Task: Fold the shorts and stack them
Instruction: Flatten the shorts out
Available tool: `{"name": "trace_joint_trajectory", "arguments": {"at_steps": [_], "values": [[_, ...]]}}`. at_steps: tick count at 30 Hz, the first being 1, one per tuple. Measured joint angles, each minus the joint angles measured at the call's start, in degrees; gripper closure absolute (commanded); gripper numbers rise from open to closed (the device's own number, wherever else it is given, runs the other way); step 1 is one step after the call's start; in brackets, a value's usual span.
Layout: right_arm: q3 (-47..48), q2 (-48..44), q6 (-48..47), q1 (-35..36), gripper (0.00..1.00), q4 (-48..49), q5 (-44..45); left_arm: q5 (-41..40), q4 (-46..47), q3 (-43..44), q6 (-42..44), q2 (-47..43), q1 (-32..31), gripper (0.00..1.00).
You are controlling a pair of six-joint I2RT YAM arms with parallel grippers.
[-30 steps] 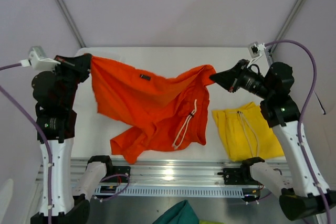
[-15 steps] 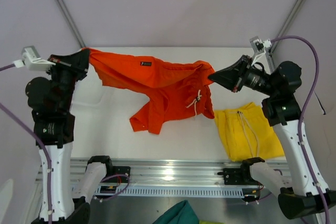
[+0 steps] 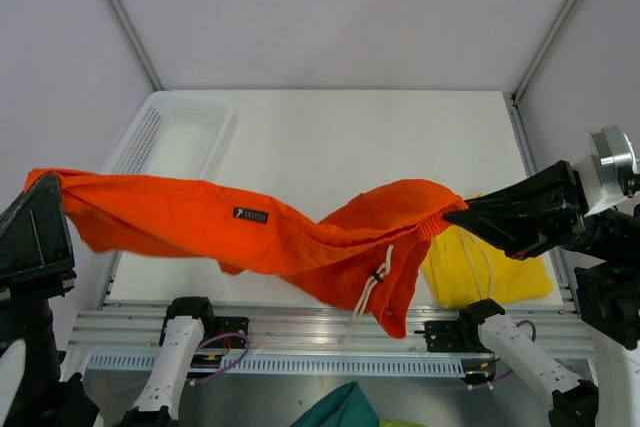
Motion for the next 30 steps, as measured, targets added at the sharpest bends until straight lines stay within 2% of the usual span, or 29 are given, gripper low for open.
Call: {"name": "trace_joint_trajectory", "arguments": {"at_steps": [4, 7, 12, 17, 20, 25, 30], "values": [[0.8, 3.7, 0.0, -0.2, 1.00, -0.4, 0.3, 0.0, 0.2, 0.7, 0.3, 1.7, 0.0, 1.00], [-1.4, 10.2, 3.1, -3.0, 1.00, 3.9, -0.7, 0.3, 2.1, -2.7, 0.4, 6.2, 0.0, 1.00], [-15.1, 20.3, 10.1, -8.8, 1.00, 14.8, -1.2, 1.6, 10.4, -19.2, -0.1, 16.5, -0.2, 1.00], [-29.8, 27.8, 12.9, -12.0, 1.00, 18.8, 0.8, -1.1, 14.8, -39.1, -0.3, 28.6, -3.7, 1.00], [-35.9, 30.3, 13.2, -13.5, 1.00, 21.5, 2.6, -3.1, 17.1, -46.4, -0.9, 33.1, -6.6, 1.00], [-38.8, 36.8, 12.4, -15.0, 1.00, 26.2, 7.0, -8.1, 26.6, -49.0, -1.7, 43.0, -10.3, 1.00], [-35.1, 45.5, 11.0, -16.6, 1.00, 27.6, 11.1, -12.3, 33.6, -47.4, -2.5, 52.8, -11.7, 1.00]]}}
